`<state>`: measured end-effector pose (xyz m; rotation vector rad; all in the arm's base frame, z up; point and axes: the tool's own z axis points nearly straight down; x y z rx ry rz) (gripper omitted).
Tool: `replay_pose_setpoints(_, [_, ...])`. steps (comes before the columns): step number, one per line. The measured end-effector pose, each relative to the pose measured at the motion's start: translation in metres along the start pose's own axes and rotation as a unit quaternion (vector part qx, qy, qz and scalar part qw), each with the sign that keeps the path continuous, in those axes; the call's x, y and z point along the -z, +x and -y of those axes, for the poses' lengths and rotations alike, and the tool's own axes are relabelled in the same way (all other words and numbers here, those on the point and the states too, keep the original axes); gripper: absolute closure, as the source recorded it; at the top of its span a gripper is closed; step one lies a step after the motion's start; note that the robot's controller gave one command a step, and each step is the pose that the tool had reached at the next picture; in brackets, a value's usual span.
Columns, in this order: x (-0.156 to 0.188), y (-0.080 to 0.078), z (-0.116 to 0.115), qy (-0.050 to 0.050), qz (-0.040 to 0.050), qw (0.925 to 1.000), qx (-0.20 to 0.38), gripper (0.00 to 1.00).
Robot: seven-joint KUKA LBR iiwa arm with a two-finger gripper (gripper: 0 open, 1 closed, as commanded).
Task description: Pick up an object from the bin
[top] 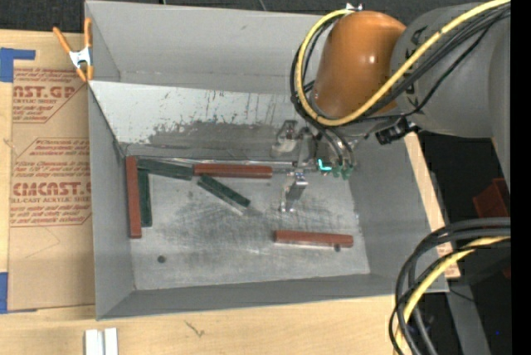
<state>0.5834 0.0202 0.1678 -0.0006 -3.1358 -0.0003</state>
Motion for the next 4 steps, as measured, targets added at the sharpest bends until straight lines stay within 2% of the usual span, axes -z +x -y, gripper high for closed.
replay_pose_setpoints(1, [0.004,-0.002,0.000,0.000,0.0037,1.0000,0.000,0.00])
replay_pose_setpoints(2, [-0.092,0.087,0.009,-0.002,0.0076,0.9964,-0.085,1.00])
replay_pose_setpoints(3, [-0.092,0.086,0.009,-0.002,0.0076,0.9964,-0.085,1.00])
replay_pose_setpoints(4, [0.105,0.072,0.017,-0.001,0.0078,0.9975,-0.070,1.00])
